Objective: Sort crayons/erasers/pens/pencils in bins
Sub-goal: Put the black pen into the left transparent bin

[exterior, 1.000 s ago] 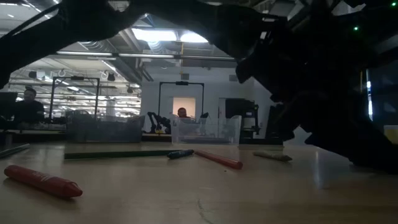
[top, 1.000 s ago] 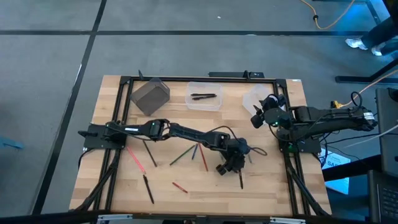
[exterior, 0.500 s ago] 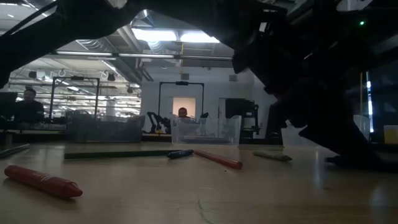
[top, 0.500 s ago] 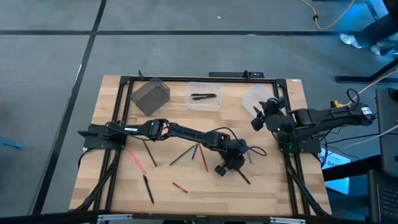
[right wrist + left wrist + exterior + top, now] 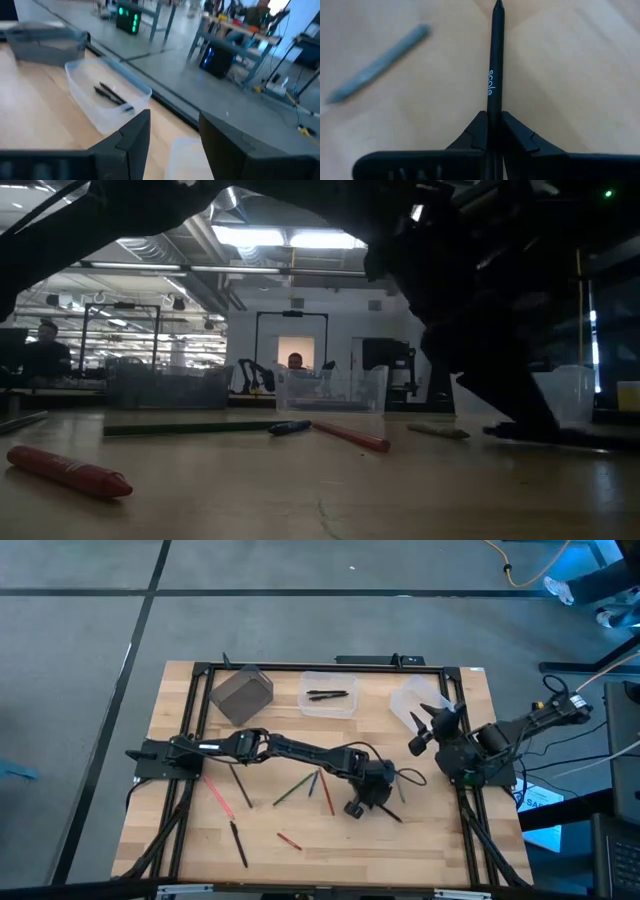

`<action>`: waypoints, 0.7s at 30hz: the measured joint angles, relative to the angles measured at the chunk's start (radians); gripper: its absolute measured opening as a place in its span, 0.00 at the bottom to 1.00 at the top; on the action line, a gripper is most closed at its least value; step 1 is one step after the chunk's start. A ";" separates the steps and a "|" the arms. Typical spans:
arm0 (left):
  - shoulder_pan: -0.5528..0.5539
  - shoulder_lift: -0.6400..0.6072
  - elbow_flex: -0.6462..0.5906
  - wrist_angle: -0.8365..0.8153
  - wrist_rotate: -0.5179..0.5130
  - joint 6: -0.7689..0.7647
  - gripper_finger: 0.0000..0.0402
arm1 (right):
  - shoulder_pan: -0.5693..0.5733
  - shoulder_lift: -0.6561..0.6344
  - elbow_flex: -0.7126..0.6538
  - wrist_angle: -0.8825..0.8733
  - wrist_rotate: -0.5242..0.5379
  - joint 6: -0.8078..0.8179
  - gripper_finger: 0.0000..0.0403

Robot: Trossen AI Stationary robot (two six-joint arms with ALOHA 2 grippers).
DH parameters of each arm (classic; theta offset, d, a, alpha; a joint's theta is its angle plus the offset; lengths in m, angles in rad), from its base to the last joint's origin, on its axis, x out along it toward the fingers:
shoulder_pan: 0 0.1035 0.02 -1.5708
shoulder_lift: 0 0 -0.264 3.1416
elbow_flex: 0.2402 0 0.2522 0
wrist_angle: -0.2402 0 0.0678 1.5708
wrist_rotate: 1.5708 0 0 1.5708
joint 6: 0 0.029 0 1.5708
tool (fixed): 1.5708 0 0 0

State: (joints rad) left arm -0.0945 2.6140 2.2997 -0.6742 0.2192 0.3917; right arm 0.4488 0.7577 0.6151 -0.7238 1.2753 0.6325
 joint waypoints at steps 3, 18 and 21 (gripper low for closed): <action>0.006 -0.032 -0.001 -0.040 -0.084 -0.001 0.03 | 0.044 0.006 0.000 -0.004 0.033 0.026 0.43; 0.085 -0.161 0.003 -0.189 -0.145 -0.013 0.01 | 0.187 0.031 0.001 -0.021 0.161 0.078 0.43; 0.110 -0.176 0.003 -0.242 -0.162 -0.012 0.01 | 0.190 0.031 0.003 -0.056 0.167 0.137 0.43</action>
State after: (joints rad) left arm 0.0154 2.4381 2.3028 -0.9158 0.0575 0.3794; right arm 0.6384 0.7891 0.6183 -0.7796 1.4419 0.7699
